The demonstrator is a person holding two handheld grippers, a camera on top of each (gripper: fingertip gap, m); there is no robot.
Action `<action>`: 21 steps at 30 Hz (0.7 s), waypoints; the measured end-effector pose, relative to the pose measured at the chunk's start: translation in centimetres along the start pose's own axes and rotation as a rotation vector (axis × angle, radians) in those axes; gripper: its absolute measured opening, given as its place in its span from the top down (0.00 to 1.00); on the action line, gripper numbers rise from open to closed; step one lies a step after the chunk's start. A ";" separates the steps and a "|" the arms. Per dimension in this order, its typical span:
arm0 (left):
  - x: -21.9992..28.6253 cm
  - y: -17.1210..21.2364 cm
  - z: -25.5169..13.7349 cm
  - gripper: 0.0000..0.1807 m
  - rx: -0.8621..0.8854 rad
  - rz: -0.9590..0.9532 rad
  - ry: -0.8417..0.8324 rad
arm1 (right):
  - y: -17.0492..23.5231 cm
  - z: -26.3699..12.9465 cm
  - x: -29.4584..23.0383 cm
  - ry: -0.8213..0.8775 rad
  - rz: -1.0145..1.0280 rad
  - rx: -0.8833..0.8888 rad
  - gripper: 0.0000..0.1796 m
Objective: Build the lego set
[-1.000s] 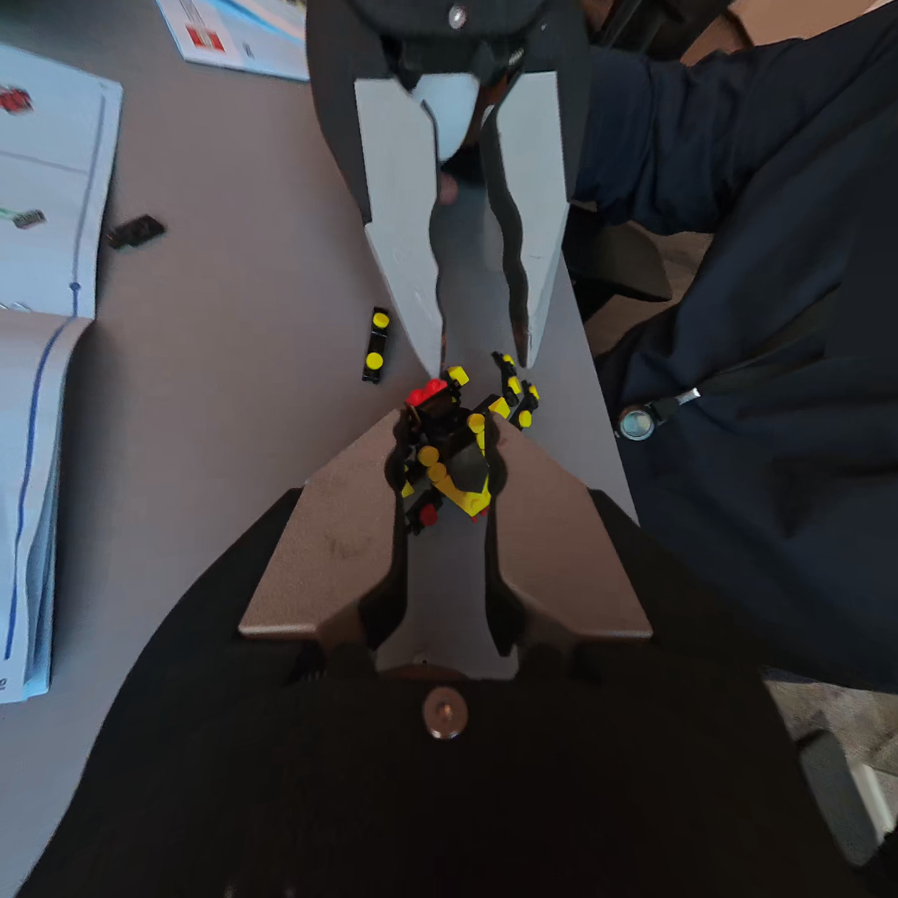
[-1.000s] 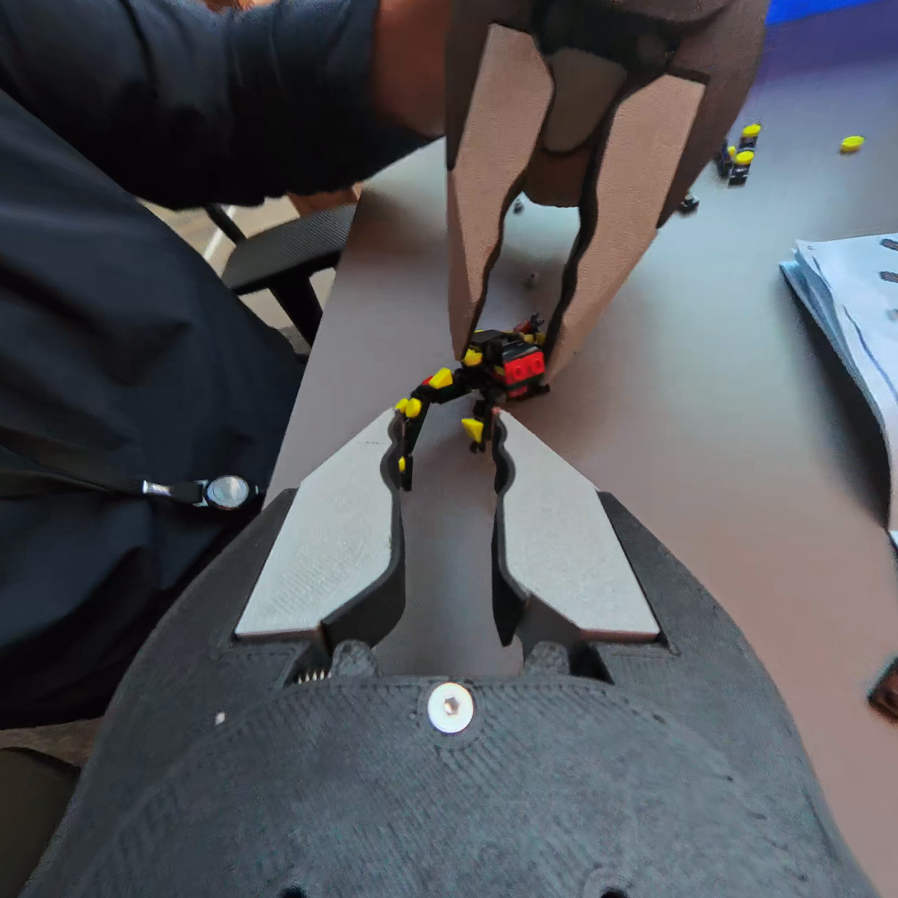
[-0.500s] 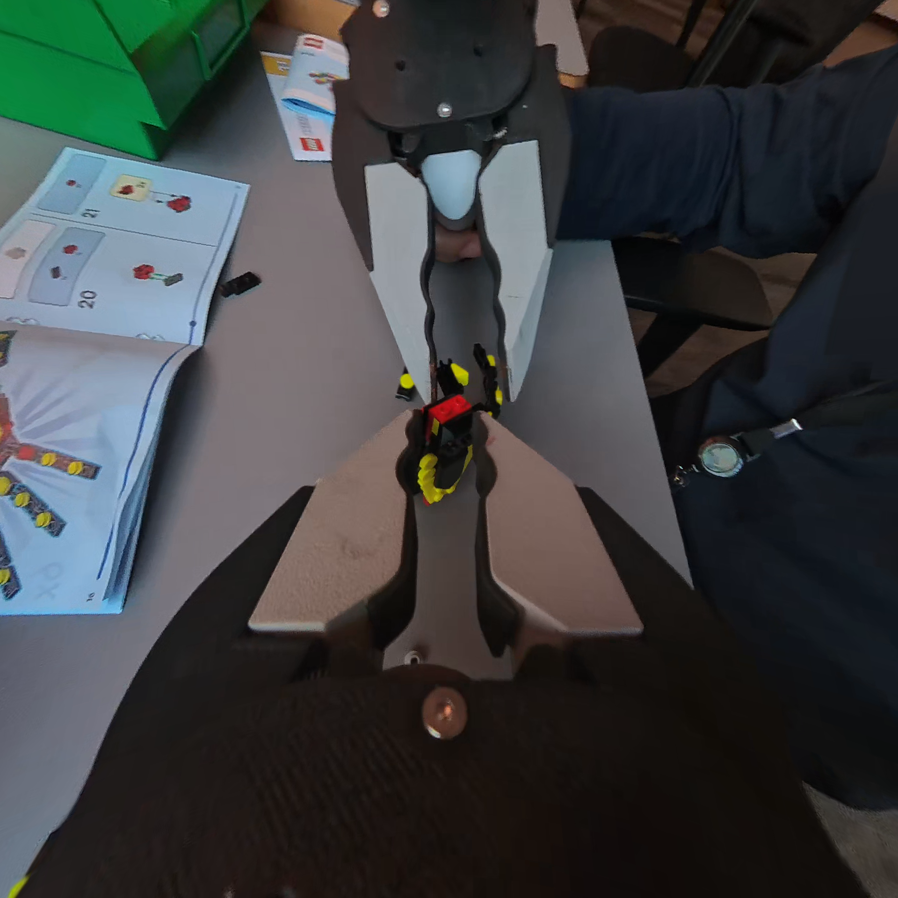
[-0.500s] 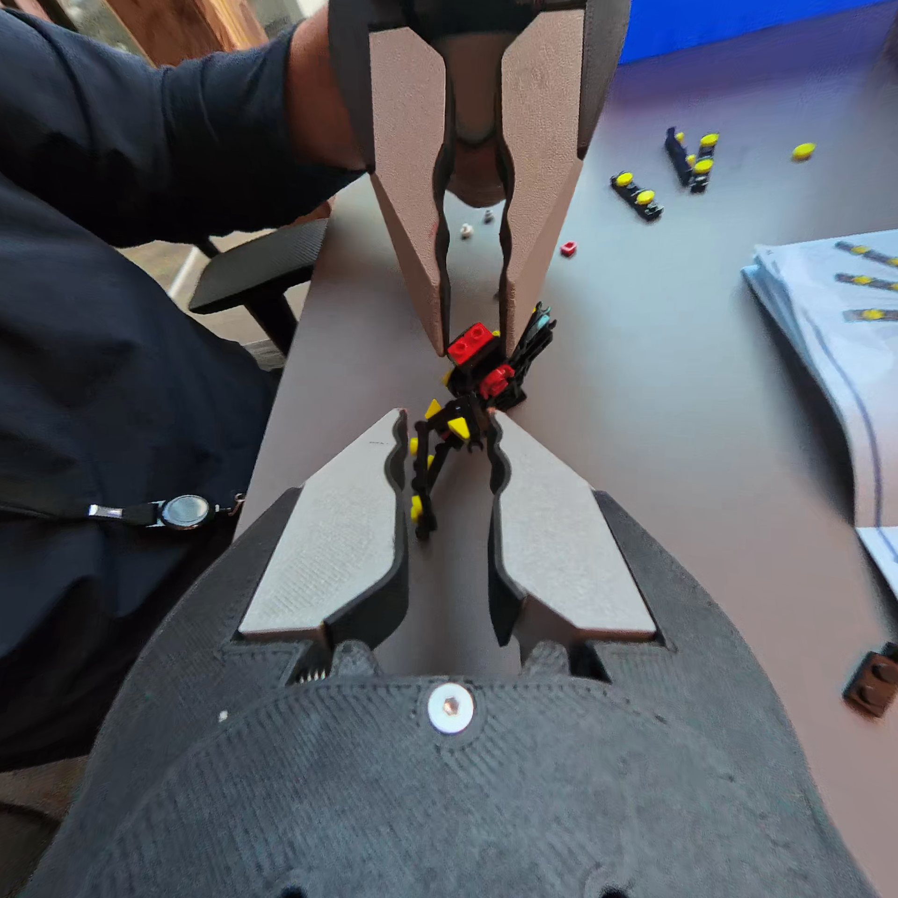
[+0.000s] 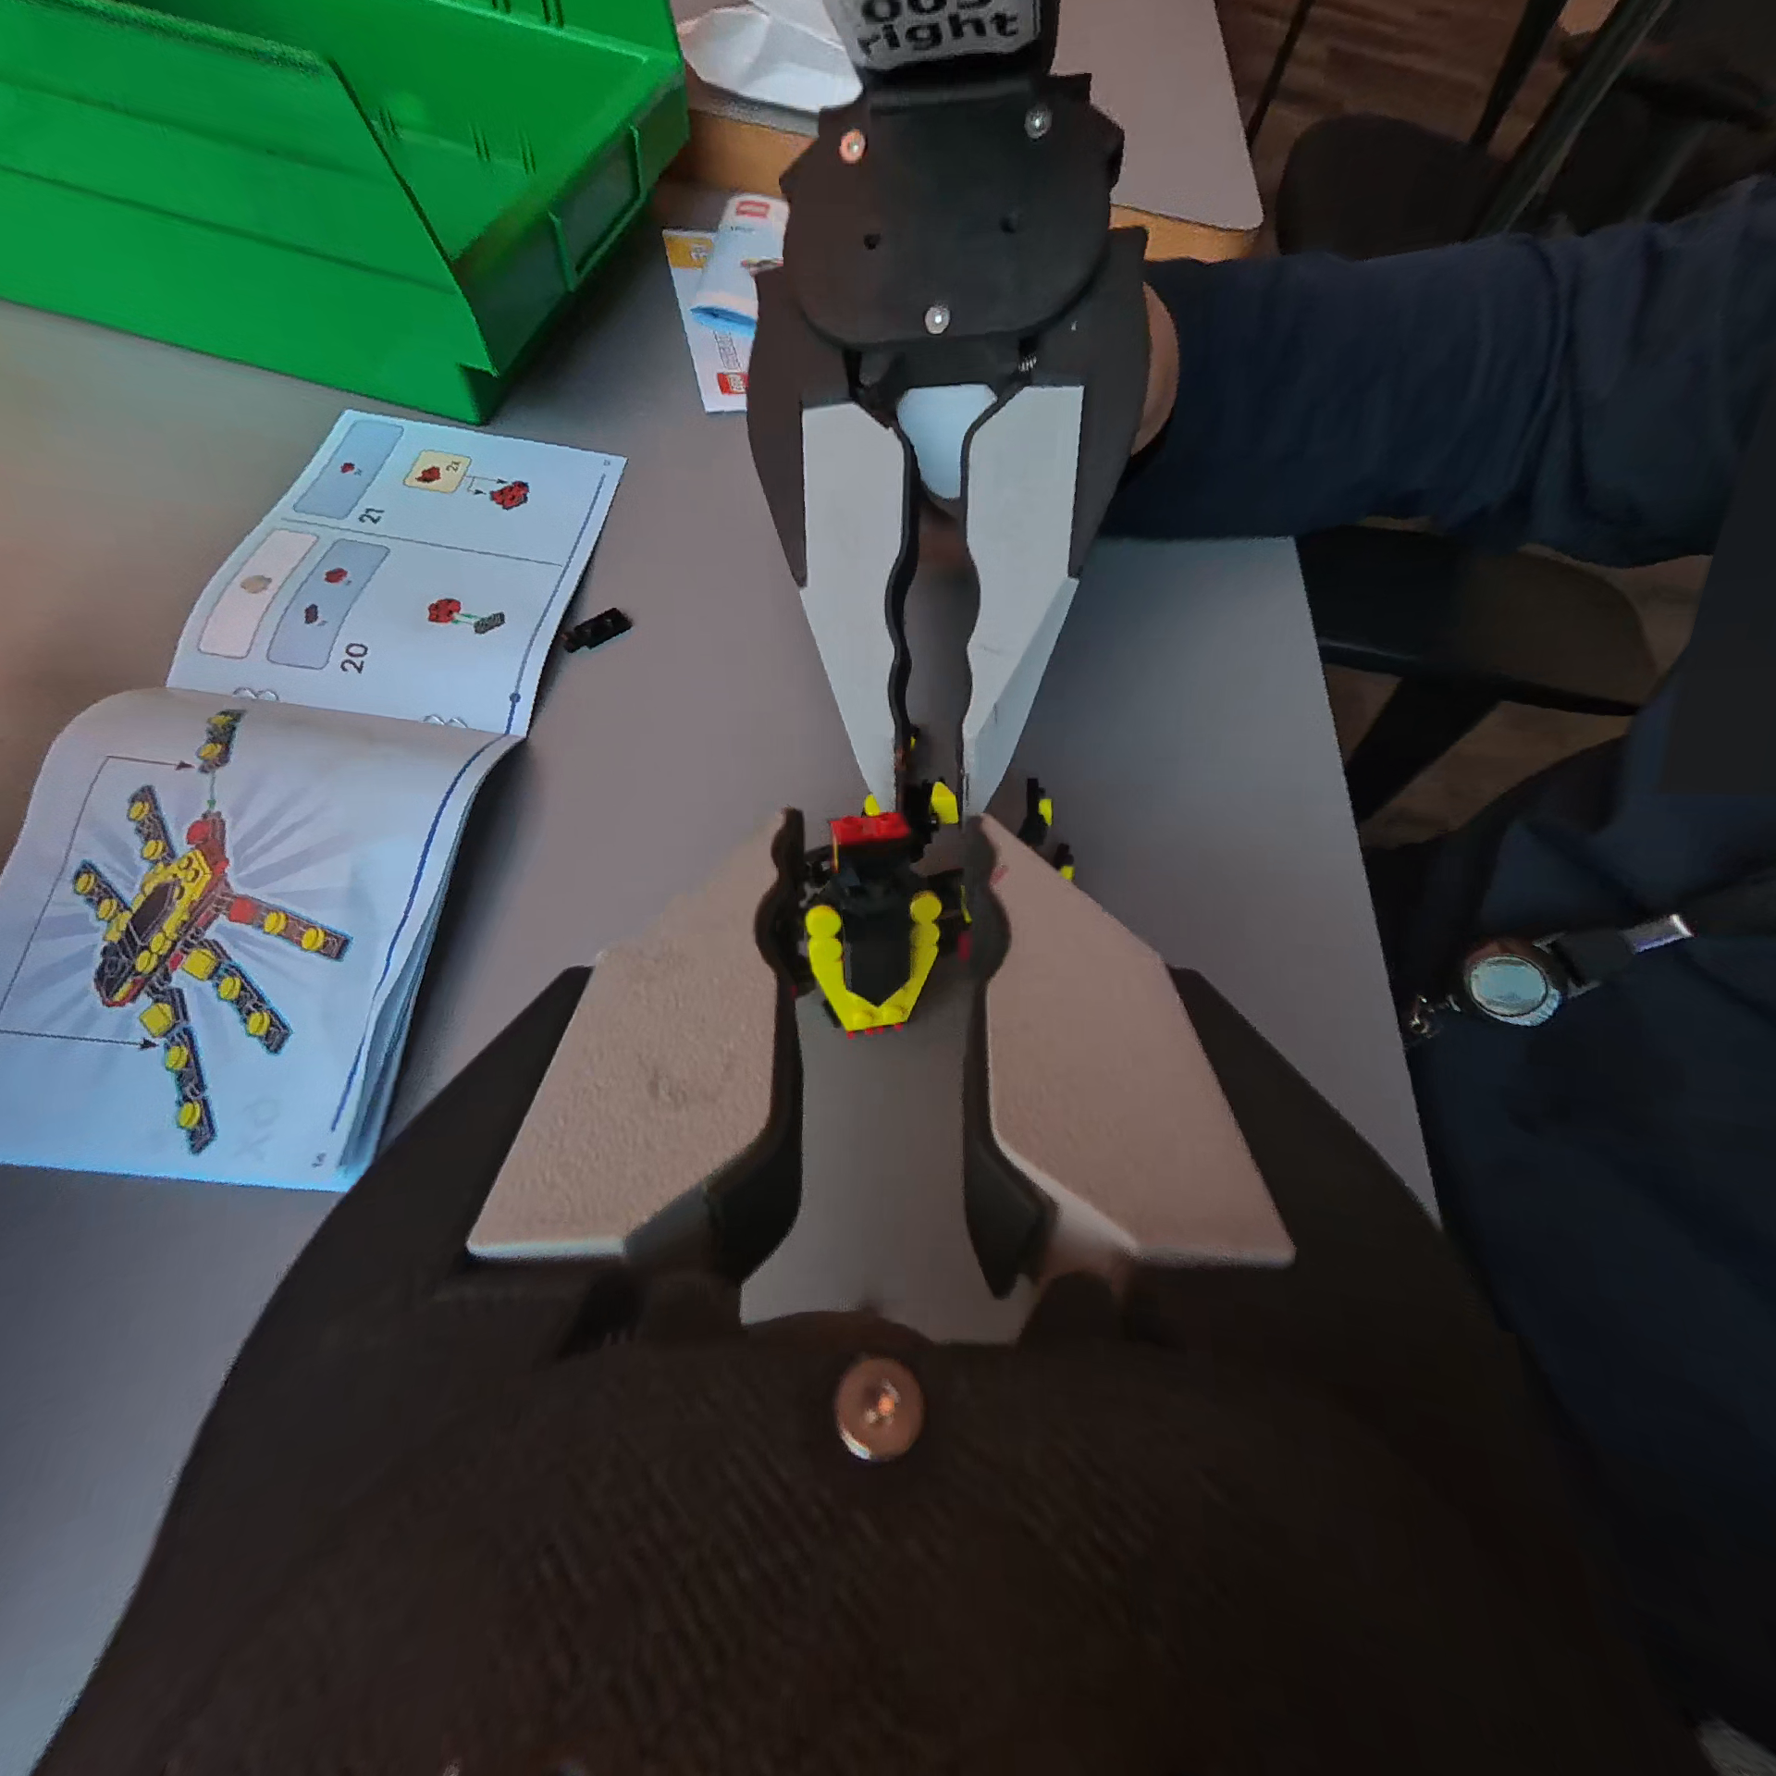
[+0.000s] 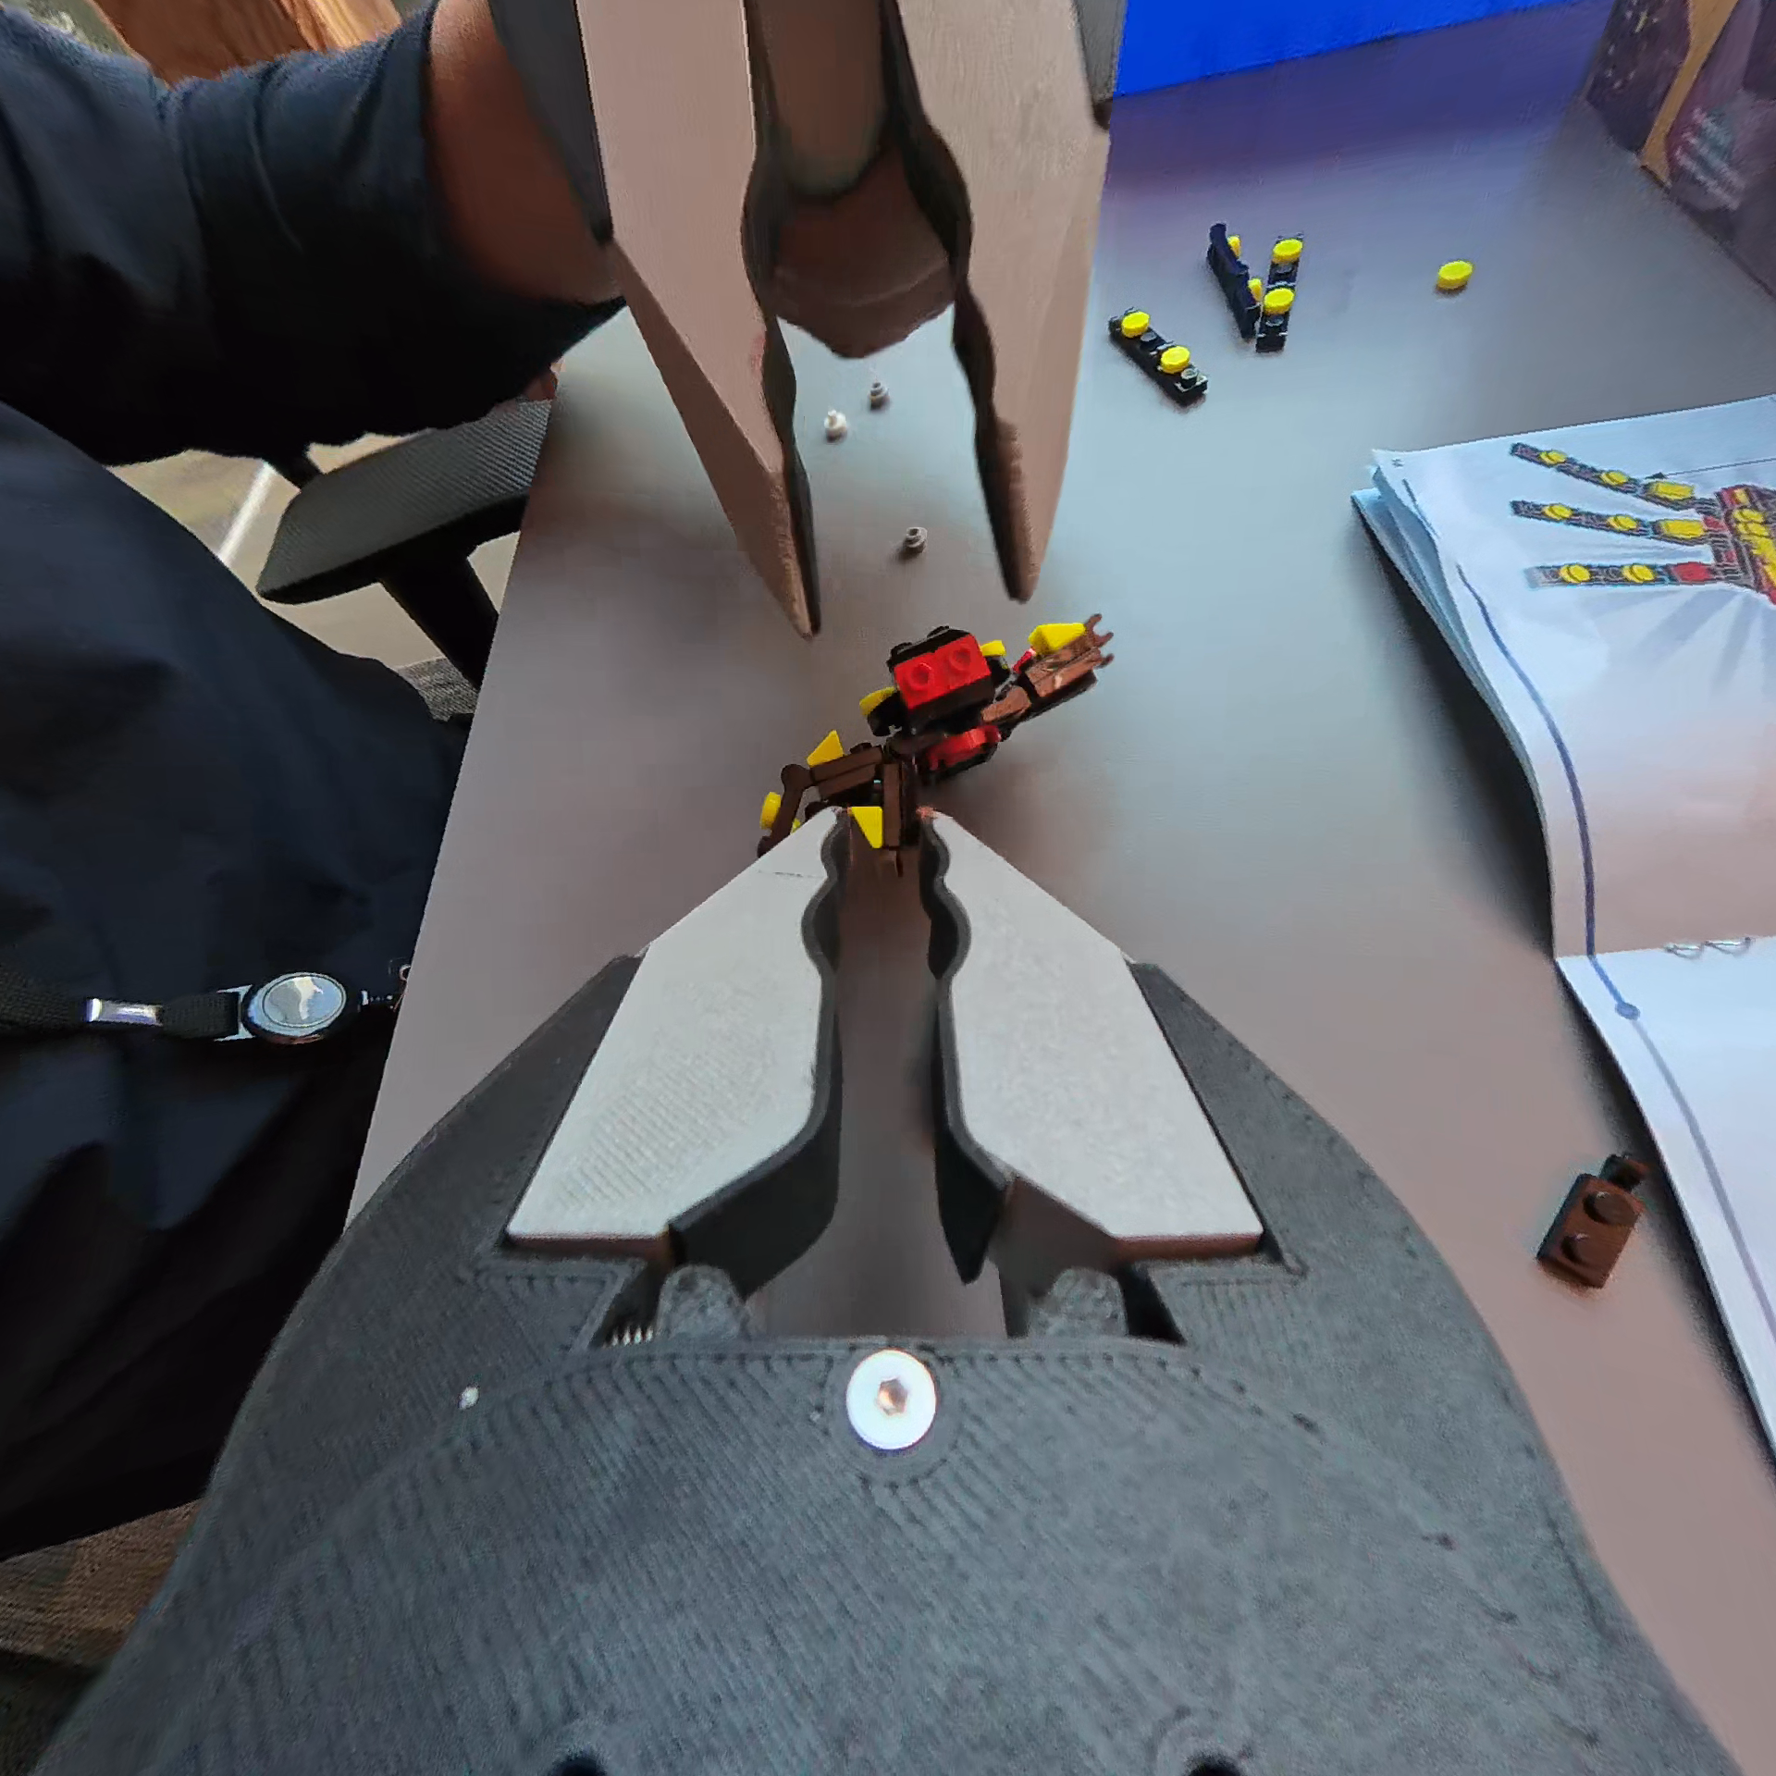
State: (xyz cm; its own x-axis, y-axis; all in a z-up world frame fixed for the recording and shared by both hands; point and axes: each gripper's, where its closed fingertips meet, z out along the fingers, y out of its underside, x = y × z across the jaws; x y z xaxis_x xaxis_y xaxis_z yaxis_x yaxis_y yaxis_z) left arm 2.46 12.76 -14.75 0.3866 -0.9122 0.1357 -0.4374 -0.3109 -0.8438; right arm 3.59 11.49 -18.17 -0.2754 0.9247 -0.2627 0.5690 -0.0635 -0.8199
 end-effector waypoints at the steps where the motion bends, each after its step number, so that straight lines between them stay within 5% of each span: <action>1: 0.1 -0.2 0.0 0.82 -0.018 0.014 0.016 | 0.0 0.0 -0.1 -0.003 -0.004 -0.001 0.95; 4: 0.5 0.7 0.8 0.74 -0.170 0.082 0.057 | -0.2 0.0 -0.4 -0.012 -0.027 0.006 0.95; 8: 0.9 2.3 2.3 0.77 -0.346 0.167 0.128 | -0.2 -0.1 -0.8 -0.024 -0.047 0.006 0.95; 11: 0.9 2.4 2.5 0.89 -0.372 0.184 0.168 | -0.1 -0.1 -0.9 -0.025 -0.056 0.003 0.95; 21: 1.3 2.2 2.3 0.86 -0.308 0.134 0.149 | -0.2 -0.4 -0.6 0.018 -0.090 -0.009 0.95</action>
State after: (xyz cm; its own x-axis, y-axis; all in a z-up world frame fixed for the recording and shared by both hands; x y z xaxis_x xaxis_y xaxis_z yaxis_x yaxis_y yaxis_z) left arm 3.86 11.51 -17.68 0.1967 -0.9721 0.1274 -0.7087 -0.2308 -0.6667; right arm 3.96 11.13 -17.69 -0.3120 0.9331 -0.1786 0.5490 0.0237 -0.8355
